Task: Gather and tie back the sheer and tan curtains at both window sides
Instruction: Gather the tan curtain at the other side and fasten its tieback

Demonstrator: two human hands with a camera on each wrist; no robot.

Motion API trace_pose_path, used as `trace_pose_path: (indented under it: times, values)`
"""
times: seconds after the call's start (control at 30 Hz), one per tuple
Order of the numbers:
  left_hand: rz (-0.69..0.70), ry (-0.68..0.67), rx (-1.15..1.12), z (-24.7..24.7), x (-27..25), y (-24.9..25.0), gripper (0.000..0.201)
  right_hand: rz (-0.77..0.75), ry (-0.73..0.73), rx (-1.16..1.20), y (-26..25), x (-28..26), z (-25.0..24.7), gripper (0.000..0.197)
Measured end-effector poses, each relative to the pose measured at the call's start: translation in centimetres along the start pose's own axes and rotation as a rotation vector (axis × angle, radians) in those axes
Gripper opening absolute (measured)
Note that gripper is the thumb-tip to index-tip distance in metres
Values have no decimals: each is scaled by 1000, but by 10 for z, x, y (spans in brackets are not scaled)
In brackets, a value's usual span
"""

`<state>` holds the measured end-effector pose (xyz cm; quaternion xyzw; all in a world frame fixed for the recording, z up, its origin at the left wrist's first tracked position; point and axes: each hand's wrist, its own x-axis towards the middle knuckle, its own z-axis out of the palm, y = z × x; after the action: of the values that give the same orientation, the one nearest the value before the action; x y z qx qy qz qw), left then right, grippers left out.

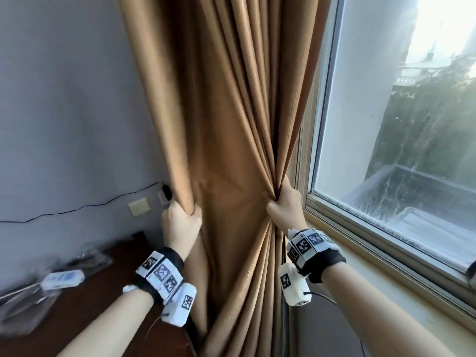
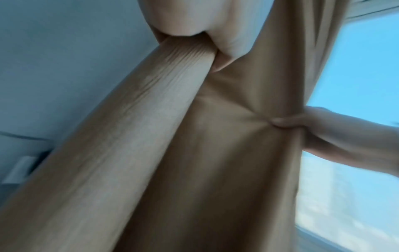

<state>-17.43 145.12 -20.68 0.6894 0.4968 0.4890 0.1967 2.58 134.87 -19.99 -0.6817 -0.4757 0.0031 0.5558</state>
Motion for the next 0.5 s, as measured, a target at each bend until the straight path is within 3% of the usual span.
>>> trace_pose_path:
  times: [0.1,0.2,0.33,0.5]
  values:
    - [281,-96,54,5,-47,31,33,-1,-2,-2,0,-1,0,44]
    - [414,-258,152,24,-67,50,52,-3,-9,-11,0,-3,-4,44]
    - [429,-407,214,49,-71,66,45,11,-1,24,-4,-7,-6,38]
    - [362,-549,173,69,-88,73,58,146,-45,90,-9,-3,-8,38]
